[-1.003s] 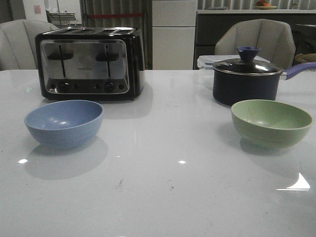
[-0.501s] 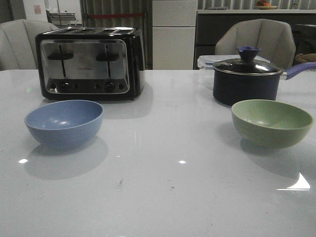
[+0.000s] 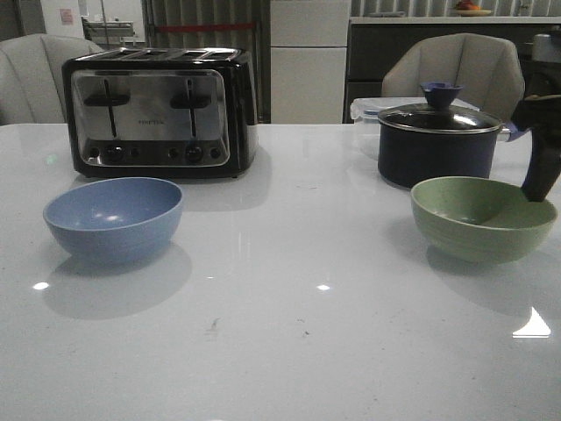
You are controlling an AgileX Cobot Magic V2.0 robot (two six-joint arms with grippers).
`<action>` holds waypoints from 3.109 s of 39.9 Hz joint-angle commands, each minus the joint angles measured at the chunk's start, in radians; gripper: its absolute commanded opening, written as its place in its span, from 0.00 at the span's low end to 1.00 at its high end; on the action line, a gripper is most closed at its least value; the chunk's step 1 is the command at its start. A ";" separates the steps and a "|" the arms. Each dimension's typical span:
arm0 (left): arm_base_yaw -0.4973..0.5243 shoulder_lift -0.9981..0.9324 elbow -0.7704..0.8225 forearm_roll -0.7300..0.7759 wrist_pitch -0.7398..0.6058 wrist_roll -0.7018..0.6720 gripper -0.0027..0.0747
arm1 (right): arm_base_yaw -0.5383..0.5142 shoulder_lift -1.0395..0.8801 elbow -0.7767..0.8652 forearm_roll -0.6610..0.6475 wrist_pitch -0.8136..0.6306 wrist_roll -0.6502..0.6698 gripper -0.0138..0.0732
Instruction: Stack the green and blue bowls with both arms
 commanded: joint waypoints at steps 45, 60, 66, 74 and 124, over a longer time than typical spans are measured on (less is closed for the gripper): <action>-0.009 0.006 -0.035 -0.005 -0.075 -0.001 0.72 | 0.463 0.002 -0.133 0.071 0.039 -0.133 0.22; -0.009 0.006 -0.035 -0.005 -0.063 -0.001 0.72 | 0.516 0.073 -0.133 0.086 -0.006 -0.132 0.43; -0.009 0.006 -0.035 -0.005 -0.063 -0.001 0.72 | 0.516 0.071 -0.133 0.086 -0.007 -0.132 0.62; -0.009 0.006 -0.035 -0.005 -0.063 -0.001 0.72 | 0.523 -0.019 -0.117 0.085 -0.019 -0.154 0.63; -0.118 0.336 -0.066 -0.052 -0.150 0.034 0.86 | 0.552 -1.006 0.464 0.052 0.024 -0.203 0.63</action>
